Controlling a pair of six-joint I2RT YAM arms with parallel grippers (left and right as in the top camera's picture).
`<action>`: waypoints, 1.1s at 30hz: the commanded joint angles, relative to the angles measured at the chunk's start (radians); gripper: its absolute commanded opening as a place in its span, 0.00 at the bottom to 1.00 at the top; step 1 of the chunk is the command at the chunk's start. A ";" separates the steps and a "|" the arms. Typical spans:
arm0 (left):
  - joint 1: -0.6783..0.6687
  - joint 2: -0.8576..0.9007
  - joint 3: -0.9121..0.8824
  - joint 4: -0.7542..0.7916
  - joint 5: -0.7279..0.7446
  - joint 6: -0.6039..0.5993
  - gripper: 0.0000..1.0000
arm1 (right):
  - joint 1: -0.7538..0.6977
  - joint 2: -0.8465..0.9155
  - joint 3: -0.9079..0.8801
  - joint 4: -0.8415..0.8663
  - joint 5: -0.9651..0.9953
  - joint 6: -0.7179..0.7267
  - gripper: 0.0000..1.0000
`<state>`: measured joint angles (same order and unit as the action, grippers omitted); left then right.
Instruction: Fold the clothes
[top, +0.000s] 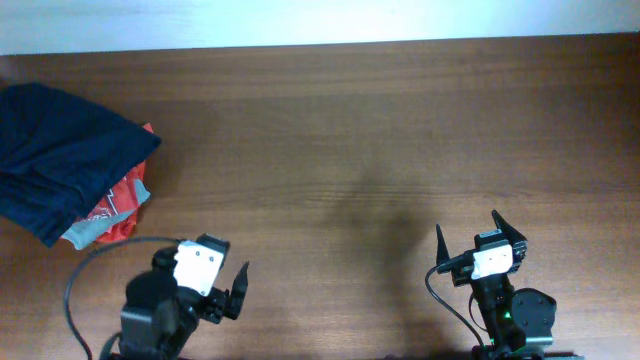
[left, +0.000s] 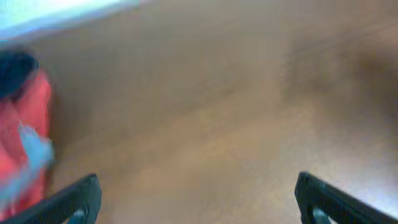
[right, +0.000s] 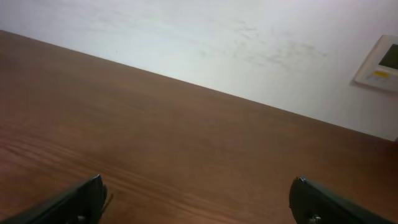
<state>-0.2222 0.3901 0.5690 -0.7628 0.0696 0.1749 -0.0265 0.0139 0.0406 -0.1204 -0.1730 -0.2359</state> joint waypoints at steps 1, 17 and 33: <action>0.001 -0.143 -0.182 0.206 -0.050 -0.009 0.99 | -0.007 -0.008 -0.009 0.001 0.012 0.004 0.98; 0.002 -0.386 -0.560 0.693 -0.173 -0.077 0.99 | -0.007 -0.008 -0.009 0.001 0.012 0.004 0.98; 0.003 -0.386 -0.560 0.687 -0.156 -0.076 0.99 | -0.007 -0.008 -0.009 0.001 0.012 0.004 0.99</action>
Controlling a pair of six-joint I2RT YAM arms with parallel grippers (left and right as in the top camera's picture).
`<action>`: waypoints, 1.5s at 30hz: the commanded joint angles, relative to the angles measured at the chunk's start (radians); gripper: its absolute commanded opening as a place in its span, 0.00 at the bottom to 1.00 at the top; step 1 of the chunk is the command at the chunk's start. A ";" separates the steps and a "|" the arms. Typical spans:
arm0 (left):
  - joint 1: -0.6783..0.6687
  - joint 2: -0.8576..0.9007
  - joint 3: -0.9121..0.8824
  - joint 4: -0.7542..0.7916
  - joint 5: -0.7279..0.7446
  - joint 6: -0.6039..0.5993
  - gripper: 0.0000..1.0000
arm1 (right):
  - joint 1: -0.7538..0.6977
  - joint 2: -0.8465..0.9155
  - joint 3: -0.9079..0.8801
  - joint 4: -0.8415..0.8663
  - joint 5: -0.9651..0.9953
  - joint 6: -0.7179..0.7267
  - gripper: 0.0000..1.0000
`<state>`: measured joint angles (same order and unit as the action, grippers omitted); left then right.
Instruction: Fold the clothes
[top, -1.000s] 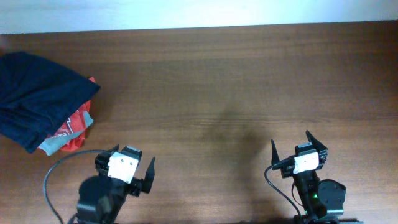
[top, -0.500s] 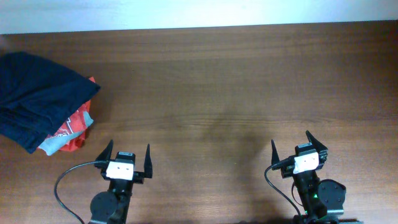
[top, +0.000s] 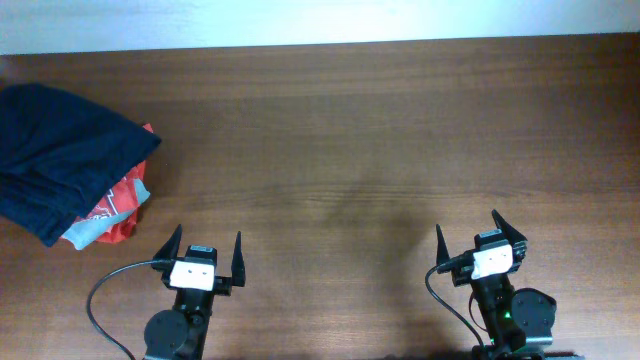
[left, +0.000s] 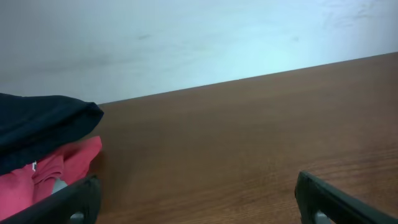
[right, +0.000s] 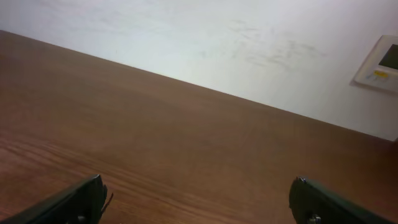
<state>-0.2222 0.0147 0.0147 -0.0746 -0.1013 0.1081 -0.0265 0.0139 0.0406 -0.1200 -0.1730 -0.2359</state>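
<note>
A pile of clothes lies at the table's left edge: a dark navy garment on top of a red and grey one. The left wrist view shows the navy garment over the red one at its left. My left gripper stands open at the front left, to the right of the pile and apart from it, holding nothing. My right gripper stands open at the front right, far from the clothes, with nothing between its fingers.
The brown wooden table runs back to a white wall. A wall panel shows at the right of the right wrist view.
My left arm has turned from a rightward slant to point straight toward the back of the table, and its gripper stays open. The right arm and the clothes have not moved.
</note>
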 joint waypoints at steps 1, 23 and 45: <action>0.003 -0.010 -0.005 -0.001 0.014 -0.010 0.99 | -0.007 -0.008 -0.009 0.001 0.012 0.004 0.98; 0.140 -0.010 -0.005 -0.001 0.014 -0.010 0.99 | -0.038 -0.010 -0.009 0.001 0.012 0.004 0.98; 0.140 -0.010 -0.005 -0.001 0.014 -0.010 0.99 | -0.073 -0.010 -0.009 0.001 0.012 0.004 0.98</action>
